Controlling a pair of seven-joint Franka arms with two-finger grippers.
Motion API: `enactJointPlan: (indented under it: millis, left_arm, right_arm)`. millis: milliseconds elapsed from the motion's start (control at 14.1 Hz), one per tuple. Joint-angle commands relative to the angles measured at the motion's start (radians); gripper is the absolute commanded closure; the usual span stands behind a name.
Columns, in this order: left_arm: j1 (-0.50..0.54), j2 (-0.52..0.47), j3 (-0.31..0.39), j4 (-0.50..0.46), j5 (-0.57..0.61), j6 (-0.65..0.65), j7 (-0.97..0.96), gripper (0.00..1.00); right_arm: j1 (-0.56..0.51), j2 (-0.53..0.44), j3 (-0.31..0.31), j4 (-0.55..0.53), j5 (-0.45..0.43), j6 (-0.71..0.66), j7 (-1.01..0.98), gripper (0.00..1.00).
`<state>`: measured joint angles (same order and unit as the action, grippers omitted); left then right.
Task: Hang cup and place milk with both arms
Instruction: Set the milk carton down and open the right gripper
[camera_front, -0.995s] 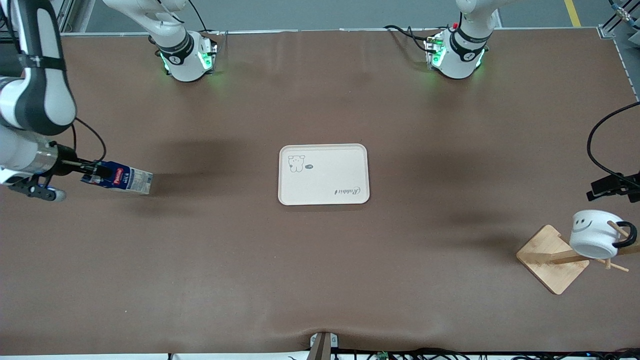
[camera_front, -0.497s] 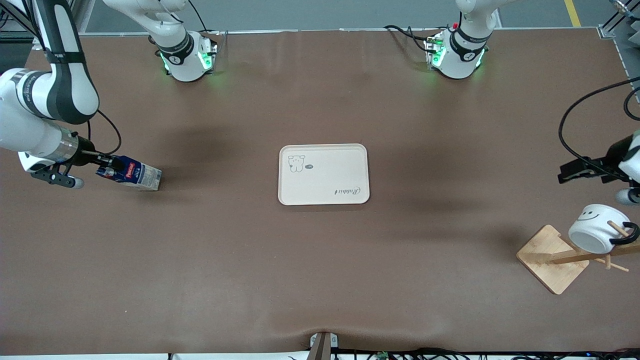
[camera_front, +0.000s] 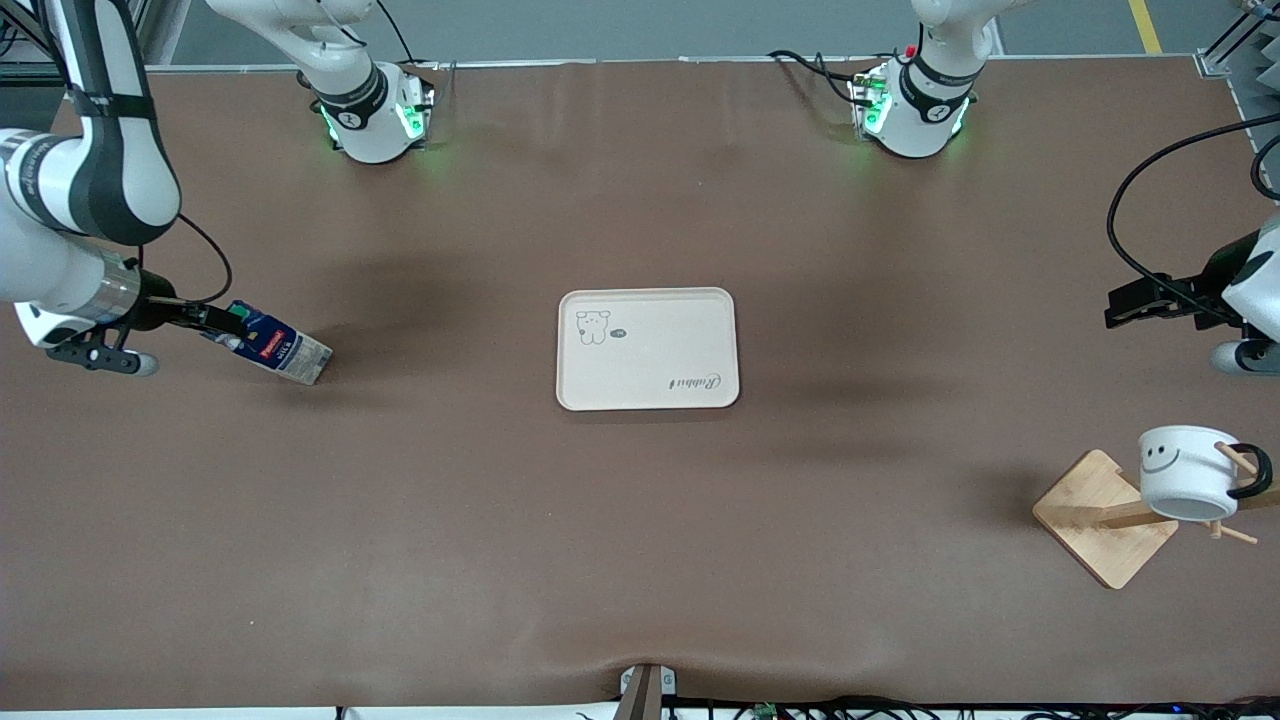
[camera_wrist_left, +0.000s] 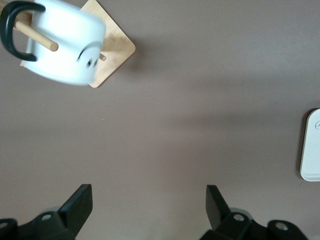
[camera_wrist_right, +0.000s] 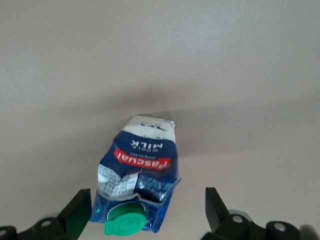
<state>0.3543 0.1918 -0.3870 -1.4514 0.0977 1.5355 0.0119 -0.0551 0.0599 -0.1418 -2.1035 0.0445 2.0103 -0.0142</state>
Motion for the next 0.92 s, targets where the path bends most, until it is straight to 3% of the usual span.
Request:
enactJointPlan:
  millis: [0, 213, 426, 640, 853]
  left_arm:
    - [0.005, -0.009, -0.01, 0.014, 0.019, -0.028, 0.008, 0.0]
    - [-0.067, -0.031, 0.019, 0.011, 0.017, -0.028, 0.007, 0.0]
    - [-0.179, -0.08, 0.127, -0.017, 0.008, -0.028, 0.005, 0.0]
    - [-0.293, -0.161, 0.261, -0.087, -0.042, -0.028, 0.003, 0.0]
    - [-0.368, -0.218, 0.362, -0.144, -0.092, -0.028, -0.001, 0.0]
  right_arm:
    - [-0.011, -0.005, 0.005, 0.097, -0.005, -0.135, -0.018, 0.0]
    - [0.015, -0.002, 0.011, 0.169, -0.011, -0.28, -0.009, 0.0]
    - [0.009, 0.056, 0.011, 0.402, -0.006, -0.431, -0.016, 0.0]
    - [0.047, 0.086, 0.016, 0.6, 0.049, -0.467, -0.015, 0.0]
    - [0.098, 0.103, 0.011, 0.652, -0.052, -0.455, -0.006, 0.0]
